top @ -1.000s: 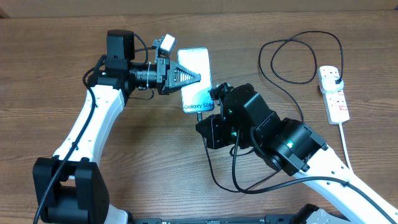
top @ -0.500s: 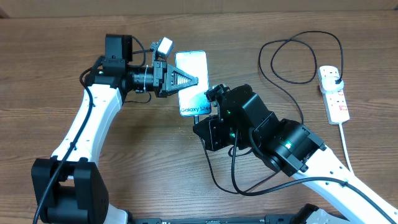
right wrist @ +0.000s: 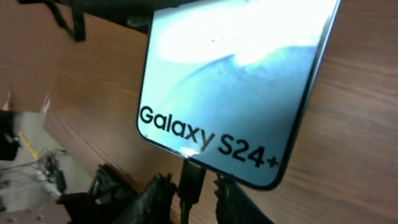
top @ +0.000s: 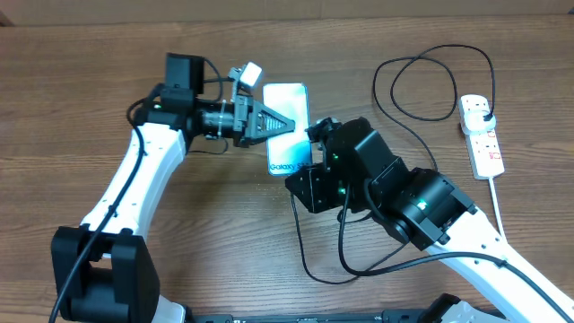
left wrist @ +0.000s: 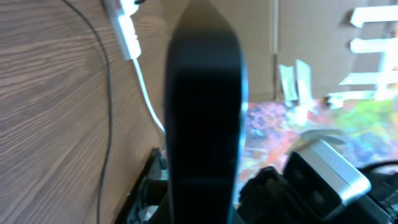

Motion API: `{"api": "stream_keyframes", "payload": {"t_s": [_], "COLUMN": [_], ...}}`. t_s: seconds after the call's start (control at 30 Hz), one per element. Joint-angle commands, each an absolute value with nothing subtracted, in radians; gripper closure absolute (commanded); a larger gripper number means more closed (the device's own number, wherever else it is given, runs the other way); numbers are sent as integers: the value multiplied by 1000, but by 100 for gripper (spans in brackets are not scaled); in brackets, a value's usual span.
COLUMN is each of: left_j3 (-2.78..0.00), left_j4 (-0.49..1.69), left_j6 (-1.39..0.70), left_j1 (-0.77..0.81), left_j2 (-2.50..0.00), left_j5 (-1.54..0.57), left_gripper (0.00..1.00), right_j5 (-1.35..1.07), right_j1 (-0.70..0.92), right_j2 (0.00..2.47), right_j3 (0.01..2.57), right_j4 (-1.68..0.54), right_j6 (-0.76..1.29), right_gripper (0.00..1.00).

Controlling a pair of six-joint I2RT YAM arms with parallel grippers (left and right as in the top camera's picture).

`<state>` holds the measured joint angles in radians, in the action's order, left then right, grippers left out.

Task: Plug charger to phone and switch on socket
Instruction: 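Lower the plugged phone flat onto the table with the left gripper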

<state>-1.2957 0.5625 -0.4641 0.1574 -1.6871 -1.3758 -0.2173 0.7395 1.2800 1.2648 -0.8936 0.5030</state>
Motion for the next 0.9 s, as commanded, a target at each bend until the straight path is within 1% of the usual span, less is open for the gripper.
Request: {"api": "stream_keyframes", "payload": {"t_s": [0.0, 0.03, 0.13, 0.4, 0.5, 0.53, 0.6, 0.73, 0.8, 0.87], "left_j3": [-1291, -1291, -1291, -1291, -1291, -1291, -1291, -1291, -1291, -1291], "left_j4": [565, 565, 565, 565, 587, 599, 653, 735, 764, 773], "left_j6": [-499, -506, -540, -562, -534, -524, -465, -339, -297, -236], "left_j1": [163, 165, 186, 358, 396, 397, 374, 296, 245, 202], "left_j2": [-1677, -1678, -1678, -1678, -1685, -1688, -1712, -1777, -1823, -1867], "left_j5": [-1290, -1255, -1132, -749, -655, -638, -582, -570, -585, -645], "left_gripper": [96, 96, 96, 96, 96, 96, 96, 96, 96, 96], "right_j5": [-184, -180, -168, -31, 23, 37, 81, 121, 142, 143], "right_j1": [734, 732, 728, 728, 728, 728, 728, 728, 728, 728], "right_j2": [1270, 1267, 1246, 1139, 1085, 1070, 1019, 965, 946, 938], "right_j3": [1298, 1298, 1298, 1298, 1298, 1298, 1298, 1298, 1298, 1298], "right_j4": [-931, -947, -993, -1082, -1128, -1141, -1181, -1190, -1187, -1181], "right_j6": [500, 500, 496, 496, 496, 496, 496, 497, 497, 497], "right_gripper": [64, 62, 60, 42, 35, 35, 33, 30, 30, 27]}}
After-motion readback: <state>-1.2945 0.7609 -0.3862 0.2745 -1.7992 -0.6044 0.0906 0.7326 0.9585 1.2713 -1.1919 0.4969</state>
